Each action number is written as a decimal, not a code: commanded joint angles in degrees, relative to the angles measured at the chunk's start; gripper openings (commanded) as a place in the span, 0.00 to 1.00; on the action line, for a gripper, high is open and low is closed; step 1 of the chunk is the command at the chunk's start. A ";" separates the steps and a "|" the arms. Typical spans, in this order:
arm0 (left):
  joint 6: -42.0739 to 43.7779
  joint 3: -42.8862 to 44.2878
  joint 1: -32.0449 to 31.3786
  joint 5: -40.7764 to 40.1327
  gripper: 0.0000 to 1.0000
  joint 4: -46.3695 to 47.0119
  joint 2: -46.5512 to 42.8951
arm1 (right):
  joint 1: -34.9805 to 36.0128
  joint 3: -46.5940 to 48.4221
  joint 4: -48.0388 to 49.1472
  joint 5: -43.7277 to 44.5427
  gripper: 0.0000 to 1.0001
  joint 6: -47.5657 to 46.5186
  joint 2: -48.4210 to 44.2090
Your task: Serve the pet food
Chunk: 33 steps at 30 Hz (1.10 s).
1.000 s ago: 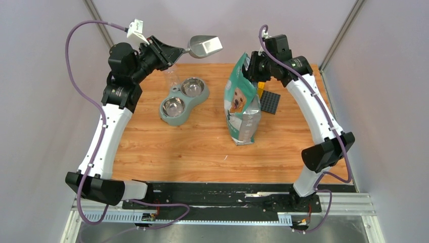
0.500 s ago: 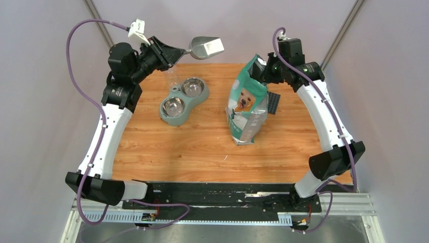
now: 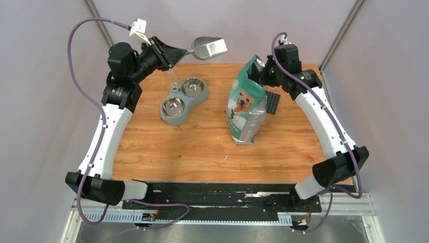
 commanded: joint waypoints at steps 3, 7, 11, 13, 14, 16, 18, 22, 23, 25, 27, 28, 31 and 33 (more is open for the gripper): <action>0.22 2.73 0.28 1.67 0.00 2.99 -2.35 | 9.07 -2.61 5.46 9.62 0.00 7.01 -4.11; 1.20 3.95 0.28 0.96 0.00 0.63 -3.25 | 14.01 1.93 6.39 11.01 0.00 3.32 -1.07; 3.92 5.54 0.26 -4.64 0.00 -5.52 -4.98 | 18.89 6.55 6.37 12.38 0.00 1.81 3.38; 5.91 5.85 0.23 -9.62 0.00 -9.21 -6.46 | 21.12 8.25 6.49 12.51 0.00 1.24 5.85; 7.20 5.80 0.27 -11.16 0.00 -10.19 -7.69 | 22.17 9.10 6.69 12.66 0.00 0.86 7.35; 9.08 5.72 0.28 -15.09 0.00 -12.49 -9.42 | 23.61 10.79 6.74 12.86 0.00 0.19 9.71; 10.34 5.95 0.28 -16.68 0.00 -14.69 -11.14 | 24.30 12.25 6.73 12.51 0.00 -0.43 11.75; 12.09 5.49 0.28 -18.59 0.00 -18.80 -14.60 | 25.46 15.45 6.12 12.94 0.00 -3.35 15.39; 12.29 5.35 0.28 -18.81 0.00 -20.37 -15.10 | 25.67 16.46 5.53 13.96 0.00 -4.25 16.13; 12.88 5.27 0.28 -18.97 0.00 -22.90 -16.38 | 25.82 18.19 4.18 16.29 0.00 -6.23 17.26; 13.58 5.78 0.28 -18.30 0.00 -25.92 -17.20 | 25.82 18.68 3.69 18.25 0.00 -8.27 17.40; 14.01 6.13 0.28 -17.57 0.00 -27.97 -17.63 | 25.82 18.70 3.71 18.50 0.00 -8.96 17.27; 15.12 6.41 0.28 -14.47 0.00 -30.78 -18.37 | 25.97 18.92 4.01 14.37 0.00 -10.78 17.35; 15.27 6.47 0.28 -11.00 0.00 -31.56 -18.36 | 26.64 19.23 4.08 12.55 0.00 -13.40 17.47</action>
